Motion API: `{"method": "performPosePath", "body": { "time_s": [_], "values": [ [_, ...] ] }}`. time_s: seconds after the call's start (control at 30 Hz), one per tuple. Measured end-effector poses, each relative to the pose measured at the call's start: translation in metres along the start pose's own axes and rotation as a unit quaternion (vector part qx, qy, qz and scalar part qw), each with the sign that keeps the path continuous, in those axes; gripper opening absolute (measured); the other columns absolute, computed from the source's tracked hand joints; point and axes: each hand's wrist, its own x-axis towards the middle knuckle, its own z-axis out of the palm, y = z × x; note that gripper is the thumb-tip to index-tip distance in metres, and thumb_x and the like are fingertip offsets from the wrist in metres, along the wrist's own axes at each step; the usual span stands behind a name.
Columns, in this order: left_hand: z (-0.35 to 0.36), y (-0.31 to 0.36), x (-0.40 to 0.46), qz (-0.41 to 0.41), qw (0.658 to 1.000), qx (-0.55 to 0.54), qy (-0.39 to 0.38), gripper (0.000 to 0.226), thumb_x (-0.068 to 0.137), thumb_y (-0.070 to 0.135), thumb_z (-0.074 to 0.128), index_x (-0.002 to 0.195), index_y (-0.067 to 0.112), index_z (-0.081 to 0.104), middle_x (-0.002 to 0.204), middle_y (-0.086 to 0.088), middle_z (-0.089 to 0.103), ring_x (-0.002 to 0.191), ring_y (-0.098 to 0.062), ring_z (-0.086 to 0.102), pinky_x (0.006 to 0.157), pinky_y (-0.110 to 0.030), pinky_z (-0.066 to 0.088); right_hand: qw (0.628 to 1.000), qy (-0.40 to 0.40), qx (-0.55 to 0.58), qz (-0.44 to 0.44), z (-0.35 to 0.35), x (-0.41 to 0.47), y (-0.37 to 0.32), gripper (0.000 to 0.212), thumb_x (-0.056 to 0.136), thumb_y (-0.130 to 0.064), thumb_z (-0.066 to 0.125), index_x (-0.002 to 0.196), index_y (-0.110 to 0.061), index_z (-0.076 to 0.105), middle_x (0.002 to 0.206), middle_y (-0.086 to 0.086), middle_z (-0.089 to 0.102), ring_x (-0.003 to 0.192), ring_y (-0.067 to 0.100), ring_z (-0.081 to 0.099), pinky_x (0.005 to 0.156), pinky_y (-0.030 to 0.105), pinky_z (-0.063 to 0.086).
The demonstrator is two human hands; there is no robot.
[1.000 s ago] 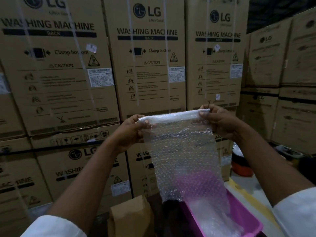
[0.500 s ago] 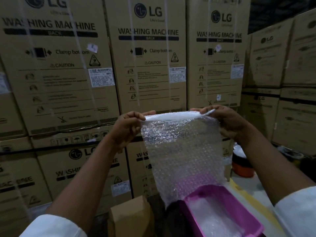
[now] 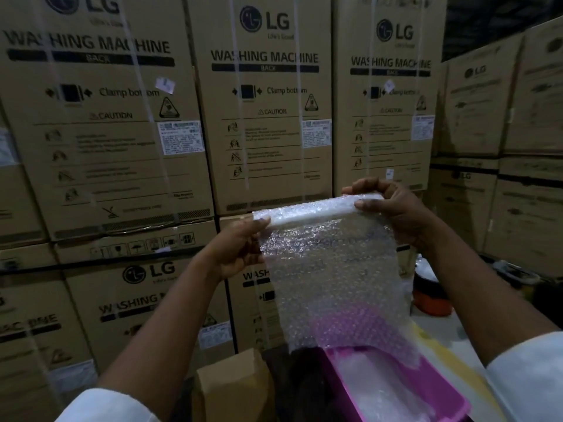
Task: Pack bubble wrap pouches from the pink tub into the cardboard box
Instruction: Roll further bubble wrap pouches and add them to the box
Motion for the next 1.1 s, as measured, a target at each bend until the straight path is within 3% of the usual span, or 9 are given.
{"method": "performPosePath", "body": {
  "time_s": [0.17,0.3,0.6,0.67,0.77,0.87,0.93,1.07,1.1],
  "values": [
    [0.004,0.005,0.001,0.056,0.997,0.037,0.029,0.02,0.088,0.015,0.064,0.107,0.008,0.062,0.085,-0.001,0.063,0.068,-0.009,0.055,0.064,-0.026,0.049,0.998,0.022,0.043,0.034,0.005,-0.003,-0.005,0.056,0.077,0.005,0.064,0.129,-0.012,0.051,0.116,0.01,0.068,0.103,0.025,0.066,0.074,0.03,0.058],
    [0.008,0.008,0.001,0.083,0.996,0.017,0.037,0.027,0.089,0.009,0.063,0.115,0.003,0.059,0.091,-0.006,0.065,0.069,-0.01,0.059,0.057,-0.021,0.053,0.99,-0.025,0.09,0.109,0.002,-0.007,0.009,0.076,0.069,-0.007,0.08,0.136,-0.024,0.048,0.124,0.015,0.056,0.106,0.036,0.064,0.081,0.047,0.058],
    [0.006,0.017,-0.003,0.128,0.99,0.058,0.017,0.018,0.087,-0.007,0.056,0.081,0.008,0.063,0.108,-0.011,0.071,0.096,-0.023,0.07,0.071,-0.033,0.059,0.994,-0.045,0.026,0.091,-0.006,-0.008,0.007,0.009,0.076,-0.004,0.071,0.077,-0.012,0.076,0.088,0.009,0.074,0.075,0.019,0.07,0.062,0.025,0.058],
    [0.004,0.02,-0.005,0.132,0.991,0.017,-0.028,0.025,0.089,-0.009,0.048,0.077,0.006,0.063,0.117,-0.012,0.068,0.11,-0.027,0.064,0.078,-0.033,0.059,0.995,-0.03,0.033,0.085,-0.006,-0.005,0.008,0.034,0.084,0.007,0.055,0.067,-0.013,0.076,0.082,0.007,0.075,0.07,0.017,0.071,0.058,0.023,0.057],
    [0.003,0.021,-0.007,0.098,0.989,-0.058,-0.098,0.014,0.076,0.016,0.056,0.082,0.011,0.068,0.132,-0.016,0.059,0.118,-0.036,0.054,0.081,-0.036,0.055,0.997,-0.041,0.026,0.064,-0.005,-0.005,0.004,0.009,0.065,-0.006,0.07,0.066,-0.013,0.075,0.081,0.007,0.075,0.07,0.017,0.072,0.058,0.023,0.056],
    [0.004,0.016,-0.006,0.046,0.996,-0.037,-0.065,0.061,0.073,0.06,0.065,0.112,0.014,0.057,0.131,-0.017,0.059,0.11,-0.039,0.062,0.093,-0.052,0.049,0.996,-0.048,-0.007,0.07,-0.006,-0.005,0.003,0.016,0.071,0.0,0.066,0.065,-0.013,0.073,0.079,0.003,0.075,0.07,0.015,0.071,0.057,0.023,0.056],
    [0.006,0.012,-0.004,-0.002,0.998,0.007,-0.059,0.074,0.072,0.068,0.061,0.127,0.02,0.048,0.12,-0.018,0.065,0.094,-0.032,0.067,0.088,-0.048,0.053,0.997,-0.044,-0.006,0.067,-0.005,-0.005,0.002,0.033,0.079,0.006,0.057,0.062,-0.016,0.074,0.084,0.0,0.076,0.075,0.015,0.072,0.06,0.023,0.056],
    [0.007,0.003,-0.003,-0.054,0.996,0.04,-0.06,0.051,0.083,0.037,0.067,0.122,0.007,0.053,0.094,-0.01,0.067,0.084,-0.022,0.063,0.082,-0.038,0.052,0.997,-0.055,0.005,0.046,-0.001,-0.005,0.0,0.007,0.065,-0.011,0.076,0.063,-0.017,0.074,0.103,0.001,0.074,0.099,0.021,0.069,0.071,0.026,0.057],
    [0.007,0.002,-0.001,-0.049,0.997,0.035,-0.052,0.045,0.084,0.027,0.068,0.119,0.003,0.055,0.095,-0.01,0.067,0.084,-0.02,0.064,0.08,-0.036,0.053,0.997,-0.06,0.008,0.049,-0.002,-0.006,0.001,0.016,0.057,-0.019,0.086,0.068,-0.016,0.074,0.109,0.005,0.072,0.104,0.024,0.067,0.074,0.028,0.057]
  ]
}}
